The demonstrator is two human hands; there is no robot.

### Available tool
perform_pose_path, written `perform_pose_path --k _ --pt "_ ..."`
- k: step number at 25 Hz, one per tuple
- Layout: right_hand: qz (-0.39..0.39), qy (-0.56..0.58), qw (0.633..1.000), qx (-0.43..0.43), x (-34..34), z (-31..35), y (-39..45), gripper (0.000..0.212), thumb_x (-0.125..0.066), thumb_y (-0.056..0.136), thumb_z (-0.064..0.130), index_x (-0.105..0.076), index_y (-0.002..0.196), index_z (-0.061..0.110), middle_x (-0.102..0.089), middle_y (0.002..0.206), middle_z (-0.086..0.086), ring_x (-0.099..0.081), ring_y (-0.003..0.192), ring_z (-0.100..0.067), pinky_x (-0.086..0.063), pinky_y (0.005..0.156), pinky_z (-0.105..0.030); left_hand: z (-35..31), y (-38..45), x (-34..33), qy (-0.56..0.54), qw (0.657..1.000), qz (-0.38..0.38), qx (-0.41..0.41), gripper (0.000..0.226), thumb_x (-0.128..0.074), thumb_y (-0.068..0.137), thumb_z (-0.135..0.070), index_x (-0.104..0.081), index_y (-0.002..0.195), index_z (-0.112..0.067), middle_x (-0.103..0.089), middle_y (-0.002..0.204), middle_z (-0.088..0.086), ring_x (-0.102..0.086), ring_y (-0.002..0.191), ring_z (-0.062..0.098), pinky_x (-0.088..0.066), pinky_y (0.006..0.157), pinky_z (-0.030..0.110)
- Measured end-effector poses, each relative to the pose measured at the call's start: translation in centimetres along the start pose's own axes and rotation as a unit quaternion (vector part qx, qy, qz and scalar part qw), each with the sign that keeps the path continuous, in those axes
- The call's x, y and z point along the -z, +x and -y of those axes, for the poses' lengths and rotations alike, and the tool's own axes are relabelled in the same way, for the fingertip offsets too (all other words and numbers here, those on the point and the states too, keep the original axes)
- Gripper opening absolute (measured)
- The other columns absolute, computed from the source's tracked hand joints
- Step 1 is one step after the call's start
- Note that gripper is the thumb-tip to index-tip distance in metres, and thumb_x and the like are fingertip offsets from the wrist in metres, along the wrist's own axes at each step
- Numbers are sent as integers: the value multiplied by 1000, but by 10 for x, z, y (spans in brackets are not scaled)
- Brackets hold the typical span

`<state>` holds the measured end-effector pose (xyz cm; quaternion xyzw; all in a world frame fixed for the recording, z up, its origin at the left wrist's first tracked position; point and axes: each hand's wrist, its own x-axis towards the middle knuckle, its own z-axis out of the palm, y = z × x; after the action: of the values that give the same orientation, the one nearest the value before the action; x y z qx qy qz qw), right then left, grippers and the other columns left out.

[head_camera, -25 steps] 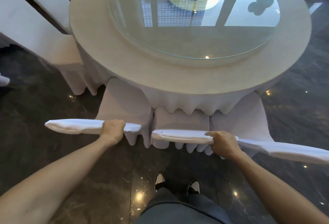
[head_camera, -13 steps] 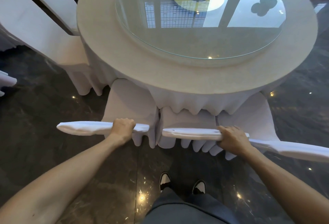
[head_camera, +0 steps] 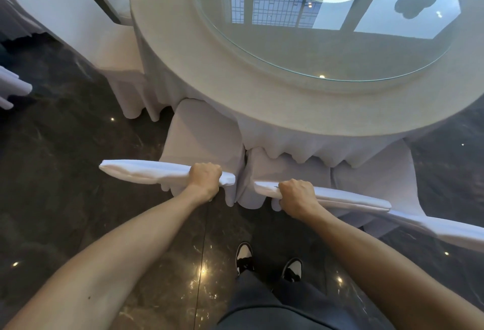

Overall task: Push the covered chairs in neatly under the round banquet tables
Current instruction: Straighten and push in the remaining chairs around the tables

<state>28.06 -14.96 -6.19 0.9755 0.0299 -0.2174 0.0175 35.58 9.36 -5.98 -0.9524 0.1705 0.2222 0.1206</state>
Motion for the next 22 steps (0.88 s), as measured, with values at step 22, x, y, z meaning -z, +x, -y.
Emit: perform_pose_path --k 22 --pt "-31 9 999 4 -2 -2 8 17 -63 77 18 -70 92 20 -68 82 -2 -52 62 -21 -37 60 -31 5 -7 -15 -40 998 -42 -10 9 -65 70 -16 -63 77 -21 -69 80 1 -64 76 25 -35 58 30"
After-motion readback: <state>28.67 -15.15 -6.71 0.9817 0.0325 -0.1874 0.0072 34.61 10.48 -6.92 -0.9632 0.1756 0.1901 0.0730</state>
